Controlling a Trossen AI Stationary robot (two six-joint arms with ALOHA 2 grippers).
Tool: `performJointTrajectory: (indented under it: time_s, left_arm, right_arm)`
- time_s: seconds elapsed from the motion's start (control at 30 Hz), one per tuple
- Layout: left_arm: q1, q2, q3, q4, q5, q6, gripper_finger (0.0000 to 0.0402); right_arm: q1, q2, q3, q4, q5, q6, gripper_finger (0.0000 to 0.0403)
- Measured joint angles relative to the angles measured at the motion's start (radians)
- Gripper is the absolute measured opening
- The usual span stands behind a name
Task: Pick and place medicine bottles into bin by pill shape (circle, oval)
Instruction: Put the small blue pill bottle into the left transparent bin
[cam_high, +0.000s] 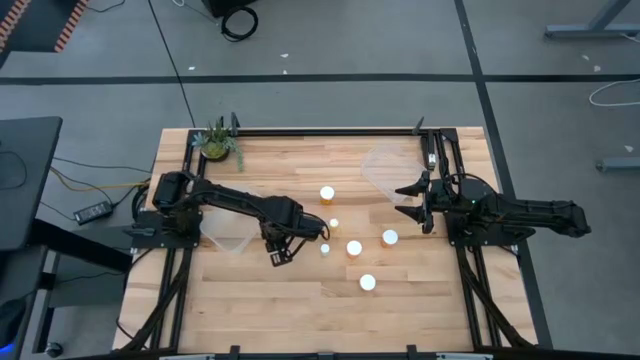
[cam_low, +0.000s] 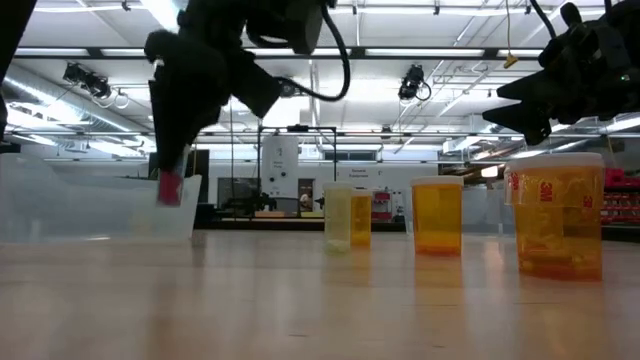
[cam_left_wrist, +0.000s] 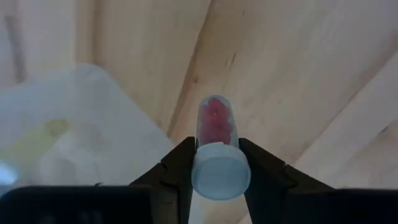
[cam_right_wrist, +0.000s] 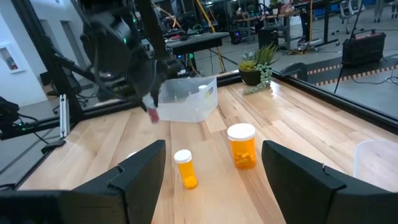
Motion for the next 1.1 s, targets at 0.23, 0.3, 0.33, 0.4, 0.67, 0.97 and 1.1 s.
performJointTrajectory:
  time_s: [0.23, 0.3, 0.33, 0.4, 0.67, 0.97, 1.1]
  left_arm:
    - [-0.006, -0.072, 0.007, -0.146, -0.066, -0.086, 0.0142]
    - [-0.011, -0.099, 0.007, -0.174, -0.089, -0.105, 0.0138]
    - [-0.012, -0.114, 0.007, -0.182, -0.101, -0.117, 0.0133]
    - [-0.013, -0.141, 0.007, -0.183, -0.129, -0.13, 0.0123]
    - [-0.009, -0.177, 0.007, -0.188, -0.24, -0.148, 0.0138]
    - [-0.003, -0.183, -0.145, -0.187, -0.256, -0.142, 0.0124]
    - [0.005, -0.183, -0.228, -0.135, -0.257, -0.098, 0.0124]
  right_arm:
    - [0.0, 0.005, 0.0, -0.006, 0.0, 0.0, 0.0272]
    - [0.0, 0.005, 0.0, -0.006, 0.0, 0.0, 0.0272]
    - [0.0, 0.005, 0.0, -0.006, 0.0, 0.0, 0.0272]
    - [0.0, 0.005, 0.0, -0.006, 0.0, 0.0, 0.0272]
    - [0.0, 0.005, 0.0, -0.006, 0.0, 0.0, 0.0272]
    - [0.0, 0.005, 0.0, -0.006, 0.0, 0.0, 0.0272]
    - [0.0, 0.005, 0.0, -0.005, 0.0, 0.0, 0.0272]
